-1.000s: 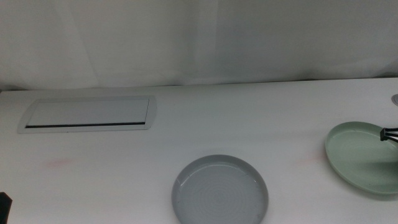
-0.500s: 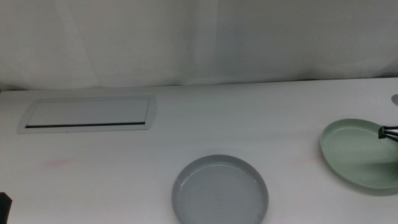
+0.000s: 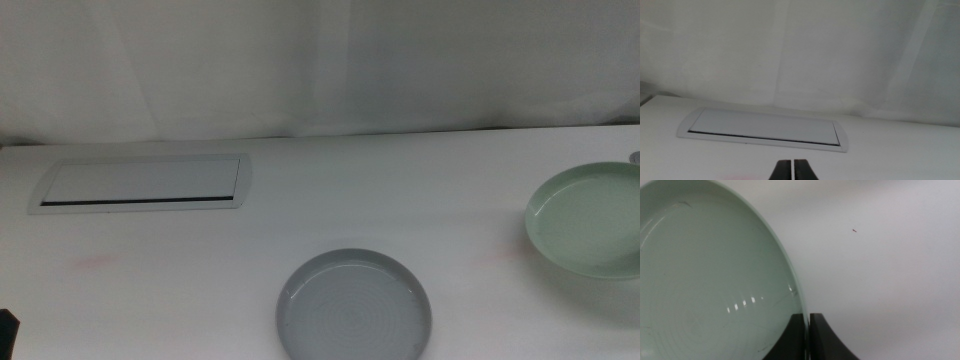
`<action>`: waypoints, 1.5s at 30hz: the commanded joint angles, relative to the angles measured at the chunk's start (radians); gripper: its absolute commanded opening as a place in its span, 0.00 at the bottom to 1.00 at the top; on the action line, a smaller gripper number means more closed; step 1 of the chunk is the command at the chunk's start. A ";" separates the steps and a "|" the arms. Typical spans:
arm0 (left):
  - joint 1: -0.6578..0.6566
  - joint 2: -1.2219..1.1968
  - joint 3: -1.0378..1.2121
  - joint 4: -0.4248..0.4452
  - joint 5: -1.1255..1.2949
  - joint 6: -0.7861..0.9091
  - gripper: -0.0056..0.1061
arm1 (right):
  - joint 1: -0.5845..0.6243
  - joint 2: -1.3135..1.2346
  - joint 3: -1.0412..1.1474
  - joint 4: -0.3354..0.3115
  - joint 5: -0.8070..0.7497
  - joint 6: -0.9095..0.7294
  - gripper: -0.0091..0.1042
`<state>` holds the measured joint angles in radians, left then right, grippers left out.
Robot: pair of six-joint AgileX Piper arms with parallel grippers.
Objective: Stack the three bowls on top of each other.
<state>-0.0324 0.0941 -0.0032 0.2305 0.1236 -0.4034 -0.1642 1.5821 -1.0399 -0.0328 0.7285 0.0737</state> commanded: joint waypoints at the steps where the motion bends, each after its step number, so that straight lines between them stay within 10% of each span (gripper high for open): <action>1: 0.003 -0.005 0.039 -0.003 -0.001 -0.008 0.02 | 0.004 -0.063 0.005 0.021 0.038 -0.037 0.06; 12: 0.003 -0.005 0.039 -0.003 -0.001 -0.008 0.02 | 0.055 -0.295 0.005 0.288 0.121 -0.215 0.06; 28: 0.003 -0.005 0.039 -0.003 -0.001 -0.008 0.02 | 0.605 -0.125 0.005 0.296 -0.031 -0.040 0.06; 45: 0.003 -0.005 0.039 -0.003 -0.001 -0.008 0.02 | 0.766 0.155 0.005 0.313 -0.138 -0.021 0.06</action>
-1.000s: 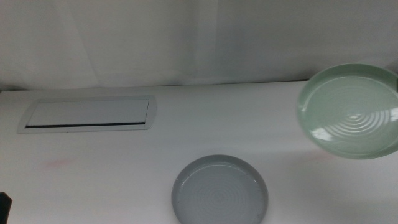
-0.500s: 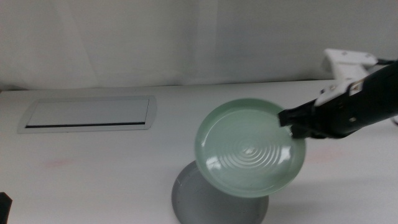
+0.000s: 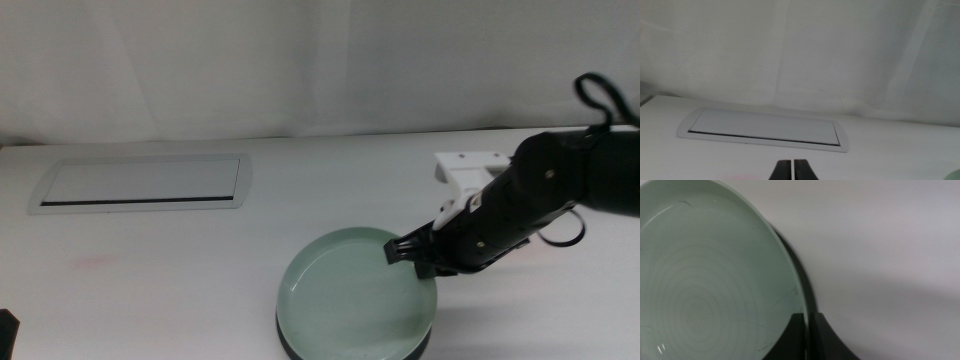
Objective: Stack the three bowls on top of each other.
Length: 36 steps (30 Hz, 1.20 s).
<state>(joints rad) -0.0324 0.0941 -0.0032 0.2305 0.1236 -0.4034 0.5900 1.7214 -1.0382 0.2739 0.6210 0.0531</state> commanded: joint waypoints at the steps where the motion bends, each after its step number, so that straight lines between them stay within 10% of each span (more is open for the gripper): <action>1: 0.003 -0.005 0.039 -0.003 -0.001 -0.008 0.02 | 0.018 0.023 0.003 0.006 -0.036 0.000 0.06; 11: 0.003 -0.005 0.039 -0.003 -0.001 -0.008 0.02 | 0.019 0.092 0.003 0.006 -0.028 0.000 0.06; 15: 0.003 -0.005 0.039 -0.003 -0.001 -0.008 0.02 | 0.019 0.092 -0.001 0.005 -0.031 -0.012 0.40; 18: 0.003 -0.005 0.039 -0.003 -0.001 -0.008 0.02 | 0.019 0.089 -0.022 -0.006 -0.014 -0.012 0.99; 25: 0.003 -0.005 0.039 -0.003 -0.001 -0.008 0.02 | 0.017 0.055 -0.095 -0.096 0.002 -0.015 0.99; 36: 0.003 -0.005 0.039 -0.003 -0.001 -0.008 0.02 | -0.300 -0.092 -0.302 -0.538 0.123 0.208 0.99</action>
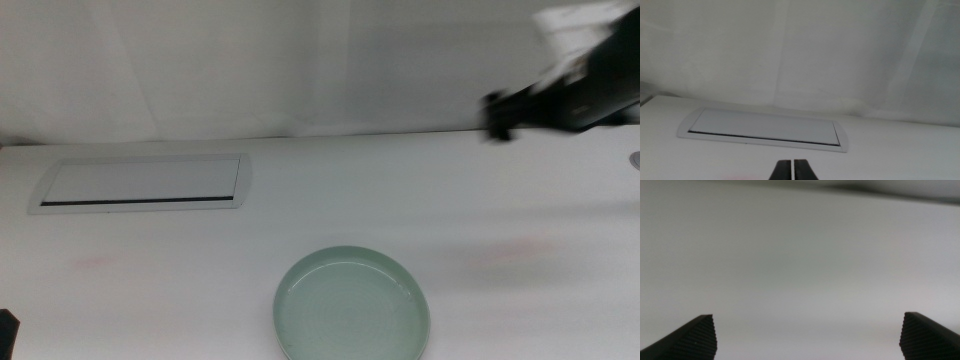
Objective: Stack the three bowls on top of each other.
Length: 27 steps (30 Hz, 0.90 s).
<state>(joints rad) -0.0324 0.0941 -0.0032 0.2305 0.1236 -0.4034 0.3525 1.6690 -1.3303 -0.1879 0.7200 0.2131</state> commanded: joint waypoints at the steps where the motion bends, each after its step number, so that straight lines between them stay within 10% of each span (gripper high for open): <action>1: 0.003 -0.005 0.039 -0.003 -0.001 -0.008 0.02 | -0.105 -0.061 -0.009 -0.102 0.032 0.071 0.99; 21: 0.003 -0.005 0.039 -0.003 -0.001 -0.008 0.02 | -0.211 -0.808 0.325 -0.161 -0.109 0.100 0.97; 27: 0.003 -0.005 0.039 -0.003 -0.001 -0.008 0.02 | -0.211 -1.162 0.665 -0.163 -0.178 0.100 0.69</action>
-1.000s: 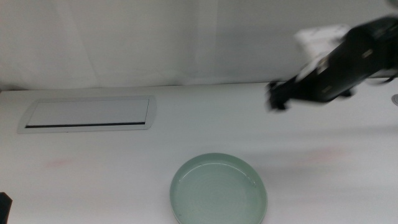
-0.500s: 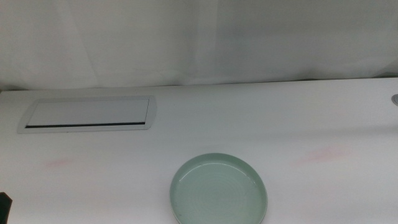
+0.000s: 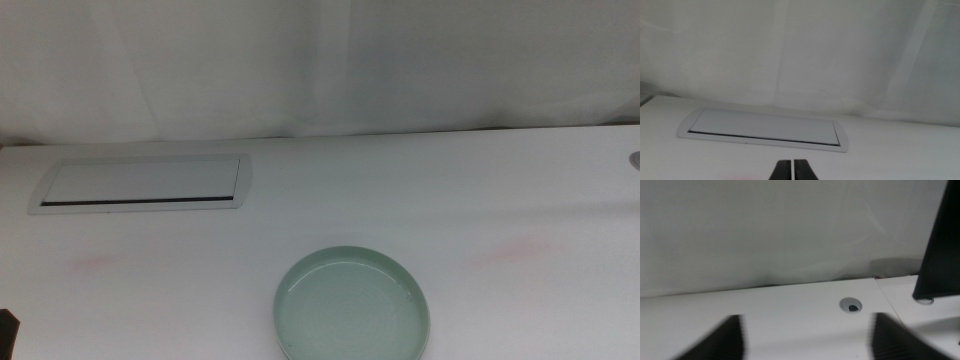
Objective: Stack the three bowls on top of each other.
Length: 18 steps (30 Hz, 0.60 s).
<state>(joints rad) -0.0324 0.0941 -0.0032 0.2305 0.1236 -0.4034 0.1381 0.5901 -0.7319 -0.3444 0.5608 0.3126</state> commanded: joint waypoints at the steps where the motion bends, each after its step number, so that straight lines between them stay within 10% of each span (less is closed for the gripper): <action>1: 0.003 -0.005 0.039 -0.003 -0.001 -0.008 0.02 | 0.004 -0.121 0.094 -0.007 -0.017 0.001 0.61; 5: 0.003 -0.005 0.039 -0.003 -0.001 -0.008 0.02 | 0.004 -0.288 0.201 0.043 -0.015 0.067 0.07; 18: 0.003 -0.005 0.039 -0.003 -0.001 -0.004 0.02 | 0.004 -0.554 0.565 0.018 -0.168 0.159 0.06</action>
<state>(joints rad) -0.0324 0.0941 -0.0032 0.2305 0.1236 -0.4034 0.1381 0.0526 -0.1920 -0.3070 0.4301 0.4734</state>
